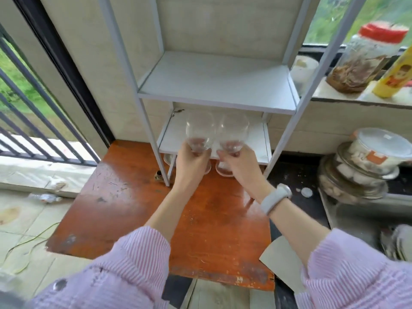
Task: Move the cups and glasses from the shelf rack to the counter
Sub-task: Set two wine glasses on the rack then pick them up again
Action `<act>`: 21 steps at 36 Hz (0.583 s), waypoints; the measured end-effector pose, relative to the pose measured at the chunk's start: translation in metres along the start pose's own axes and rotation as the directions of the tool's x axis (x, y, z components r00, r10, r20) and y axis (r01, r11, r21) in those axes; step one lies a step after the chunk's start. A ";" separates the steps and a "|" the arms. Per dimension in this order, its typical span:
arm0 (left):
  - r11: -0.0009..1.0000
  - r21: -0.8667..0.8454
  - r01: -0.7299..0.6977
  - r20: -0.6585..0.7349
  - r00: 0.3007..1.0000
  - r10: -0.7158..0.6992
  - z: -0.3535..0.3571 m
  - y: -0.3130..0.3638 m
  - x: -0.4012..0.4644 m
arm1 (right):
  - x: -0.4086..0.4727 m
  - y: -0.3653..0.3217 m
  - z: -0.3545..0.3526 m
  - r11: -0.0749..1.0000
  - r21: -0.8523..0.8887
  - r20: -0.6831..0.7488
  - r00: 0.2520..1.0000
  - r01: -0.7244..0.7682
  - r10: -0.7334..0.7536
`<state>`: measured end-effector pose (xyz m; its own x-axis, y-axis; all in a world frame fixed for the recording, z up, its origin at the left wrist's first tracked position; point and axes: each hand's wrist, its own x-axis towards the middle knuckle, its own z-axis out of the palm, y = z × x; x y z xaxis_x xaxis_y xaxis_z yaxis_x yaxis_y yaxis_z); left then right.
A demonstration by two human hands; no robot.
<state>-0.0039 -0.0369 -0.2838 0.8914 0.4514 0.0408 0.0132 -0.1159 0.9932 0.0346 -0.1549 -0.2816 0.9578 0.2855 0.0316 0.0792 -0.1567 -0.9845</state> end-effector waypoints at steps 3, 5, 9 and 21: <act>0.999 0.039 0.005 0.014 1.000 -0.006 -0.013 -0.002 -0.034 | -0.038 0.010 -0.005 0.999 -0.024 -0.020 0.999 -0.025 0.025; 0.999 0.053 0.012 0.026 1.000 -0.013 -0.018 -0.003 -0.055 | -0.064 0.019 -0.011 0.999 -0.034 -0.019 0.999 -0.040 0.040; 0.987 0.152 -0.049 0.097 0.995 0.034 -0.013 -0.004 -0.089 | -0.110 0.030 -0.028 0.995 -0.064 -0.019 0.997 -0.082 0.080; 0.970 0.176 -0.171 0.447 0.891 0.076 0.095 0.012 -0.192 | -0.239 0.045 -0.146 0.979 -0.003 -0.402 0.897 -0.203 0.185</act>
<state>-0.1315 -0.2088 -0.2905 0.9980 -0.0021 0.0628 -0.0597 -0.3447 0.9368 -0.1504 -0.3679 -0.3086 0.9847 -0.1526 -0.0839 -0.1159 -0.2147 -0.9698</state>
